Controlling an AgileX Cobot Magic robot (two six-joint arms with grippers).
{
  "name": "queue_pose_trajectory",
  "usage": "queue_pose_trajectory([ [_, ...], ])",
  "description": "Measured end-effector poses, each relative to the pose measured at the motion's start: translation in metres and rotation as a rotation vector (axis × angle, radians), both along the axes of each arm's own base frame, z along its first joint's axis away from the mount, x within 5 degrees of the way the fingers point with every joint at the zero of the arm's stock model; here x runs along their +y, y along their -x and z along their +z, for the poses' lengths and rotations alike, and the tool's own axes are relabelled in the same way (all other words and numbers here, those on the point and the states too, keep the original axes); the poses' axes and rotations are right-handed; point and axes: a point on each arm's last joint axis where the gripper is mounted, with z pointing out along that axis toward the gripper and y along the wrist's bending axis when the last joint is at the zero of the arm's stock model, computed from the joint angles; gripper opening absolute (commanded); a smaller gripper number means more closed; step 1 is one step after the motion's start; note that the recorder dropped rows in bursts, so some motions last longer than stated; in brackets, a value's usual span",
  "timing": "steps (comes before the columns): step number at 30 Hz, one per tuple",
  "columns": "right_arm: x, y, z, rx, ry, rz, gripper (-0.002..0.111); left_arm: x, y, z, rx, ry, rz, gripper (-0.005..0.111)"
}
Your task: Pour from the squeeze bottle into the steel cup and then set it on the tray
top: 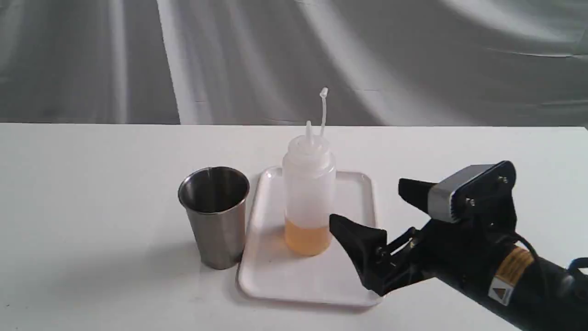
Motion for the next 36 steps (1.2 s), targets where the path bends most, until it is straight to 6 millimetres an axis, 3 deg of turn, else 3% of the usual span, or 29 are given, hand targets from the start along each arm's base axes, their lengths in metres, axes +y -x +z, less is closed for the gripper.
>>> queue_pose_trajectory([
  [13,-0.014,0.043,0.051,0.007,0.011,-0.017,0.105,0.000,0.000,0.000,0.000,0.000,0.000,0.008],
  [22,-0.023,0.083,0.071,-0.097,-0.004,-0.001,0.099,0.000,0.000,0.000,0.000,0.000,0.000,0.008],
  [27,-0.027,0.106,0.067,-0.137,0.025,0.037,0.073,0.000,0.000,0.000,0.000,0.000,0.000,0.008],
  [32,-0.026,0.130,0.052,-0.113,-0.008,0.113,0.030,0.000,0.000,0.000,0.000,0.000,0.000,0.008],
  [36,-0.025,0.146,0.052,-0.167,-0.059,0.170,0.000,0.000,0.000,0.000,0.000,0.000,0.000,0.008],
])
